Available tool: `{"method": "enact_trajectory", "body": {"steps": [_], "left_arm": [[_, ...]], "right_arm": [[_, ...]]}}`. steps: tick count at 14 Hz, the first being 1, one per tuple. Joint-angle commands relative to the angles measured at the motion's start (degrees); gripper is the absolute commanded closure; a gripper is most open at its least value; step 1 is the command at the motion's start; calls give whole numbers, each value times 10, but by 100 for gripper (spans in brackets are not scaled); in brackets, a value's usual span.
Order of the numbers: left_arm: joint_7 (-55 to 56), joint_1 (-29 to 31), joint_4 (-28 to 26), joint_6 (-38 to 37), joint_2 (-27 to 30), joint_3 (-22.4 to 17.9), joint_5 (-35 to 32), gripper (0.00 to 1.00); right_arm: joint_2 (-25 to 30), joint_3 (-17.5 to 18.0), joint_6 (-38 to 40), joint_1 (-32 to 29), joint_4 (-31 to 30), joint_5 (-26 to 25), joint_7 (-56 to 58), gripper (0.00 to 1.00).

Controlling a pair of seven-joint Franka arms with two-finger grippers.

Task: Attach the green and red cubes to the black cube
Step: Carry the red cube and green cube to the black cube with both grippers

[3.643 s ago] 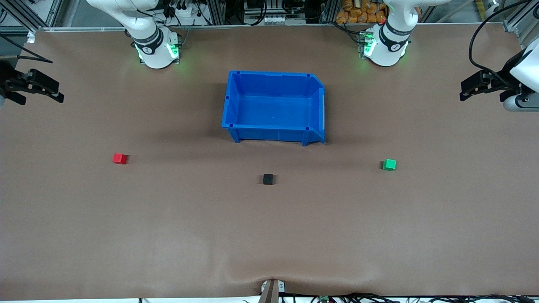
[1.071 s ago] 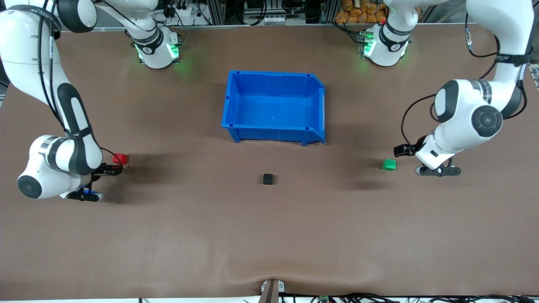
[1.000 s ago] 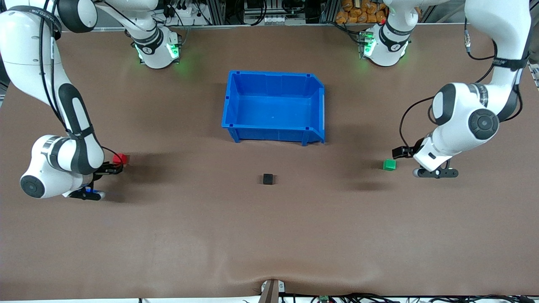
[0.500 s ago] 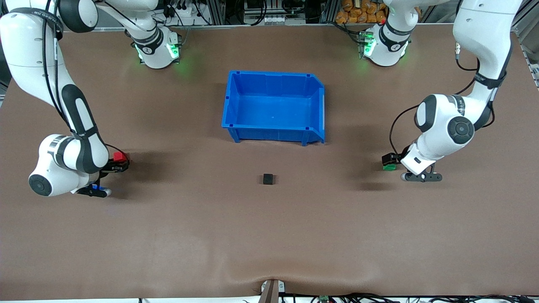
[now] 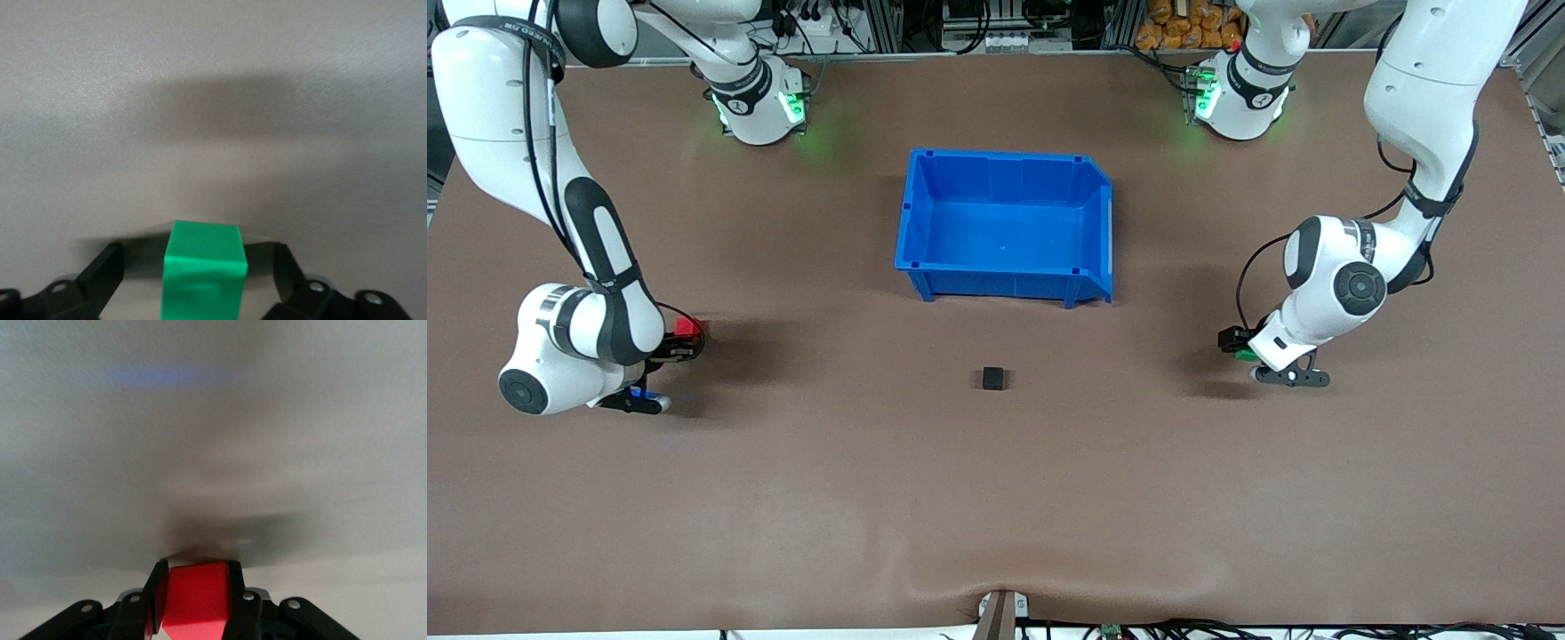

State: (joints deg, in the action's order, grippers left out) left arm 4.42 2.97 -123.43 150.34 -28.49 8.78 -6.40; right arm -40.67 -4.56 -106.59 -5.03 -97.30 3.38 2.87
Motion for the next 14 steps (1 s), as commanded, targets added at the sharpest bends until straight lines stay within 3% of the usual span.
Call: {"method": "enact_trajectory", "body": {"steps": [1, 4, 6, 9, 11, 14], "left_arm": [[23, -2, 5, 6, -2, 1, -15, 100], [66, -3, 20, 3, -1, 3, -16, 100], [100, -7, 43, -4, 4, 4, -16, 100], [171, -29, 107, -73, 6, 5, -13, 100], [257, -48, 150, -109, 6, 5, -8, 100], [439, -95, 166, -116, 5, 4, -7, 100]], "right_arm": [[6, 1, 7, -4, 2, 8, -10, 100], [9, 2, 46, 3, 53, 41, -134, 100], [9, 5, 85, 21, 90, 115, -273, 100], [7, 6, 75, 77, 102, 239, -473, 100], [6, 6, 4, 123, 101, 327, -594, 100], [-11, 6, -110, 187, 99, 390, -687, 100]]}}
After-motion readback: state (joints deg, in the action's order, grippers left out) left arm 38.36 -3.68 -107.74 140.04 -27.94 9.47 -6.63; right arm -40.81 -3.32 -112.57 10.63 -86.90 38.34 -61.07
